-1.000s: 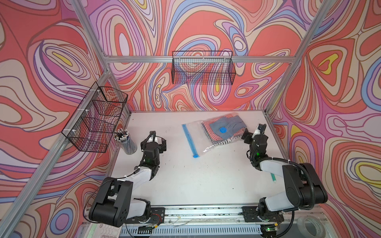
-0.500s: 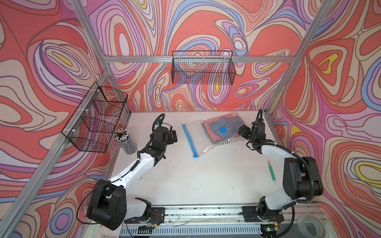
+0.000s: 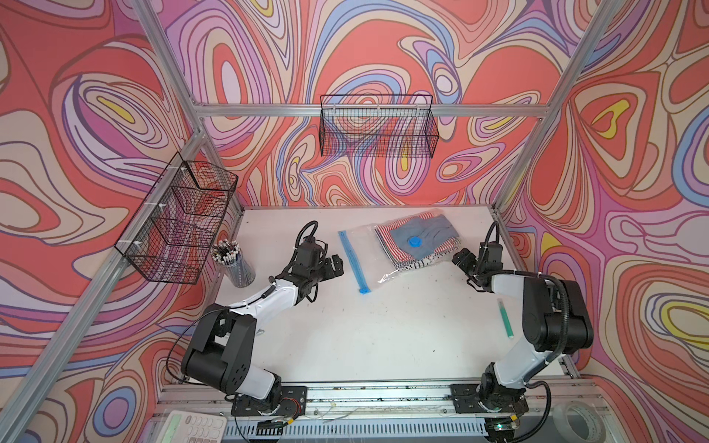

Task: Take the tank top out of the vacuum bag
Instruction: Adjust the vacuum bag at the center of the board.

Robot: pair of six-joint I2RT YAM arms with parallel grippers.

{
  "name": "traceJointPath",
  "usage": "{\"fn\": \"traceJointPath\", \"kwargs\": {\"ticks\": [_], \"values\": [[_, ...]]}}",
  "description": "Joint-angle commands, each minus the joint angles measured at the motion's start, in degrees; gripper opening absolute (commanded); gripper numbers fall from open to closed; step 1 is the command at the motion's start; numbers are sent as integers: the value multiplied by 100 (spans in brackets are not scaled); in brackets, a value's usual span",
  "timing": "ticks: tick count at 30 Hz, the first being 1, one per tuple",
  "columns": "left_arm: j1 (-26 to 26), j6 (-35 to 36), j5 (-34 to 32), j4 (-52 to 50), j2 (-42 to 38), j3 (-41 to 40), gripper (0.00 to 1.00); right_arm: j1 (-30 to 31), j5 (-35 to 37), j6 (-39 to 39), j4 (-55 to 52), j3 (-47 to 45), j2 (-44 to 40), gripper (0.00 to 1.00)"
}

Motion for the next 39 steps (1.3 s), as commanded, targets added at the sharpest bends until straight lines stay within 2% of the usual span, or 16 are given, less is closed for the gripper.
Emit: {"fn": "traceJointPath", "kwargs": {"ticks": [1,8,17,27,34,35,39], "values": [[-3,-227,243,213,-3,-22,98,-24,28,138,600,-37,113,94],[1,-297,292,293,2,-93,97,-97,111,367,1265,-10,472,80],[-5,-249,243,208,-42,-102,97,-248,-156,658,1713,294,1054,73],[1,-214,184,186,10,-111,97,-266,-139,509,1804,591,1331,62],[2,-171,119,159,37,-111,97,-301,-329,521,1947,830,1595,61],[1,-160,110,168,44,-111,97,-308,-372,526,2000,844,1630,57],[1,-142,103,164,107,-69,97,-313,-541,518,2185,895,1726,1]]}}
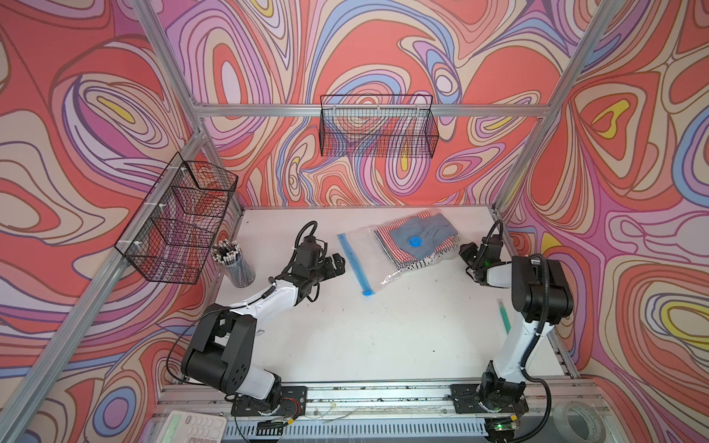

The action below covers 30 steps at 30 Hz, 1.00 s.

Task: Take the tank top out of the vacuum bag
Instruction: Adjust the vacuum bag at the center of the board.

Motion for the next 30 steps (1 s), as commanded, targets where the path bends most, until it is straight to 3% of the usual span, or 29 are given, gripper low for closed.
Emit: {"fn": "traceJointPath", "kwargs": {"ticks": [1,14,23,30], "values": [[0,53,-82,-33,139,-17,97,-18,-151,-8,186,134,143,0],[1,-1,-18,8,179,-19,97,-21,-458,-510,-79,181,-396,0],[1,6,-13,-2,107,-58,97,95,-1142,-685,-329,313,-1100,0],[-3,-13,12,22,91,-102,97,718,-409,-1586,-1382,729,-2120,0]]}}
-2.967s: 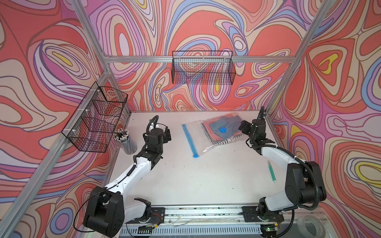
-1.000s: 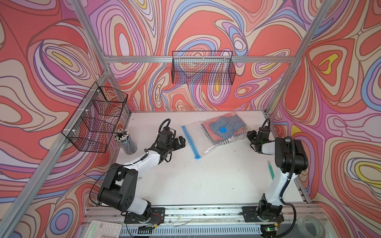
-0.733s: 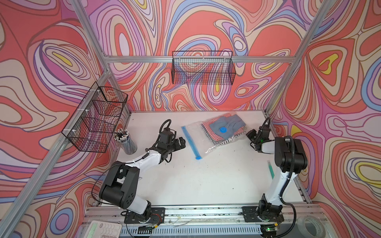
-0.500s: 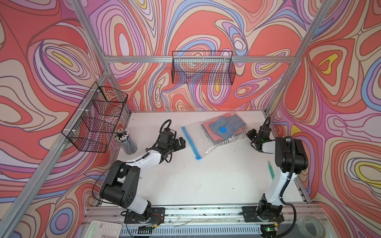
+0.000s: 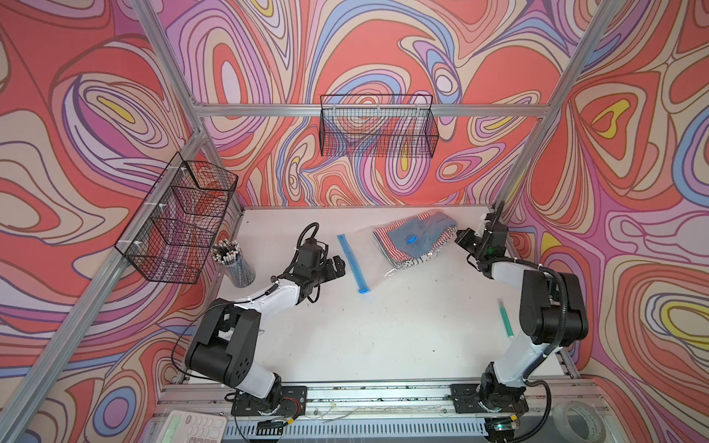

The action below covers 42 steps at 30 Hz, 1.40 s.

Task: Take the tank top out of the vacuum bag
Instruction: Adjust the vacuum bag at the center of the board.

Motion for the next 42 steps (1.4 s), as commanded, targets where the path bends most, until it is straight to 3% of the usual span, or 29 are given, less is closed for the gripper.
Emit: {"fn": "traceJointPath", "kwargs": {"ticks": [1,13,25,31,42], "values": [[1,-9,0,28,-115,-67,97,272,289,-498,-237,374,-661,0],[1,25,-144,-248,-160,-15,97,1029,638,-893,-1166,959,-1605,0],[-1,-18,-164,-361,-53,54,100,1790,949,-1497,-2236,2150,-1622,0],[-2,-58,-142,-394,-34,91,100,1893,975,-1550,-2547,2821,-1481,0],[-3,-61,-118,-404,68,121,100,1968,1223,-1595,-2517,2533,-1602,0]]}}
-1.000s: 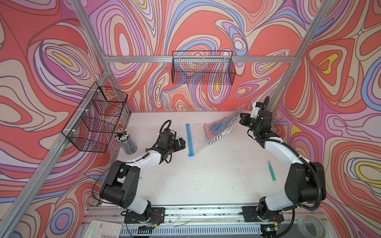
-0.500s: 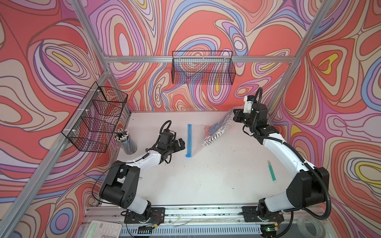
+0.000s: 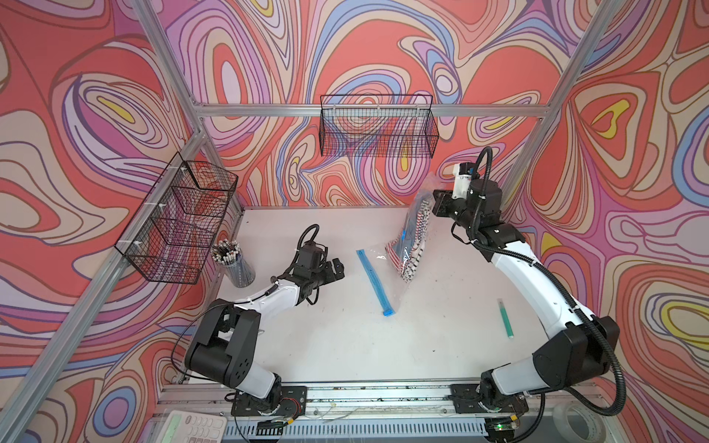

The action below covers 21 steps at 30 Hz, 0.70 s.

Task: Take the tank top out of the vacuum bag
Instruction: Adjust the vacuum bag at the center of the board.

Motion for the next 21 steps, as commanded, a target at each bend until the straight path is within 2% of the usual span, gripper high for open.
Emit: {"fn": "traceJointPath", "kwargs": {"ticks": [1,8,13,18,21], "values": [[4,-67,11,-132,97,145,100,43,129,-119,447,9,-206,0],[-1,-128,60,-24,212,241,100,39,359,-206,301,181,55,0],[3,-51,139,-153,261,523,100,130,322,-411,144,907,367,0],[-1,-40,70,-148,150,515,100,327,474,-669,-145,1646,295,0],[-4,-80,62,-81,145,454,100,492,584,-611,-76,1549,37,0]]}}
